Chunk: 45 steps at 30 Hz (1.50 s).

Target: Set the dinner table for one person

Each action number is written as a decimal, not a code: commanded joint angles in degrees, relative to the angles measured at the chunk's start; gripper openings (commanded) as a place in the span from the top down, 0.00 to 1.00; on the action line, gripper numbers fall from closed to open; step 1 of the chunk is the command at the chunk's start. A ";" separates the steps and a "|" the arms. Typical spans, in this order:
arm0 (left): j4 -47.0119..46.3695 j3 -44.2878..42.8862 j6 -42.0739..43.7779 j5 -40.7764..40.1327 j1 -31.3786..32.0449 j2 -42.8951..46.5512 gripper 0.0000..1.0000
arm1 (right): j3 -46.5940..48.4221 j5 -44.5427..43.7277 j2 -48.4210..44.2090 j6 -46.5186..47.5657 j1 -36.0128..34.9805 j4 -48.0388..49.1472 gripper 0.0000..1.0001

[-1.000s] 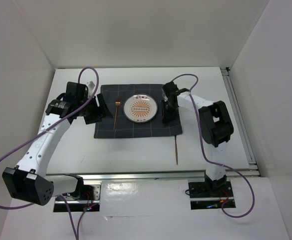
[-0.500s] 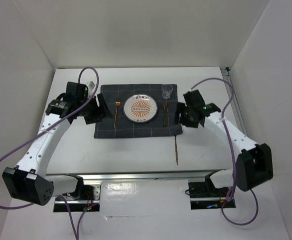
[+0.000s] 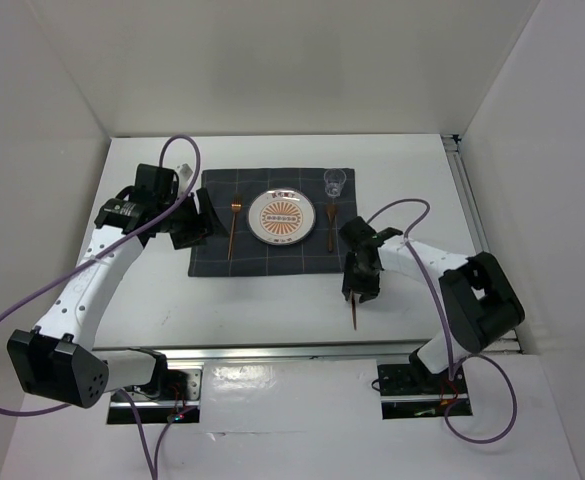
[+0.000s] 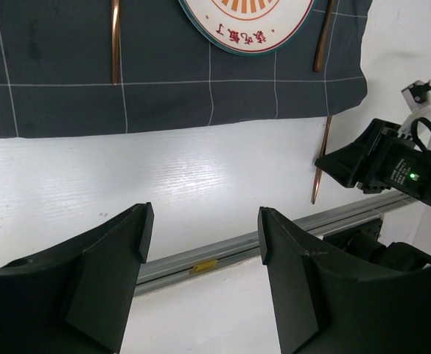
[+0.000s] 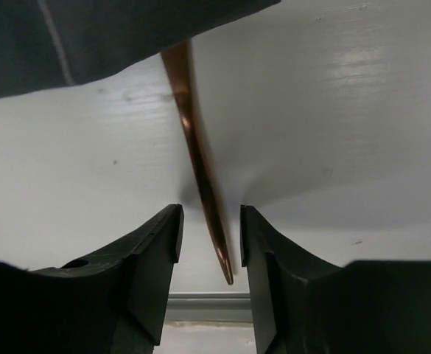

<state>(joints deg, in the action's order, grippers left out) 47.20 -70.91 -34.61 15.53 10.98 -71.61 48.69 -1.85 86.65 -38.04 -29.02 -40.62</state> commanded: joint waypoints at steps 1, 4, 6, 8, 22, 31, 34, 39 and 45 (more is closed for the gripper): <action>-0.35 -0.10 0.77 -0.93 -0.17 0.51 0.25 | -0.87 -1.85 2.37 -2.47 -0.34 3.09 0.53; -0.35 -0.10 0.77 -0.94 -0.17 1.03 0.25 | -2.97 -1.84 3.44 -4.84 -0.34 4.76 0.68; 0.17 -0.10 0.77 -0.94 -0.17 1.04 0.25 | -4.82 -2.37 3.44 -7.03 -0.34 6.25 0.75; 0.17 -0.10 0.77 -1.46 -0.17 1.56 0.25 | -5.36 -2.37 3.44 -8.79 -0.34 6.96 0.86; -0.44 -0.63 1.83 -1.38 -0.17 1.57 0.25 | -4.14 -10.55 -10.88 -16.11 6.95 -1.21 1.00; -0.44 -2.29 1.83 -0.85 -0.17 -0.01 0.25 | 7.29 -14.24 -7.83 -6.19 8.19 -3.33 1.00; -0.44 -2.30 1.83 -0.33 -0.17 -0.02 0.25 | 12.74 -10.13 -4.92 0.74 8.19 -1.49 1.00; -0.97 -2.30 1.83 -0.32 -0.17 0.60 0.25 | 24.84 -3.08 7.72 10.17 8.71 0.73 1.00; -0.44 -2.83 1.83 -0.32 -0.17 1.13 0.25 | 33.92 1.76 20.30 16.51 9.76 1.33 1.00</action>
<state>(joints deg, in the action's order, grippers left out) 47.55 -71.37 -34.26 14.41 10.98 -71.61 78.61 -3.42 103.44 -27.03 -20.49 -40.16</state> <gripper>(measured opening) 0.756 0.199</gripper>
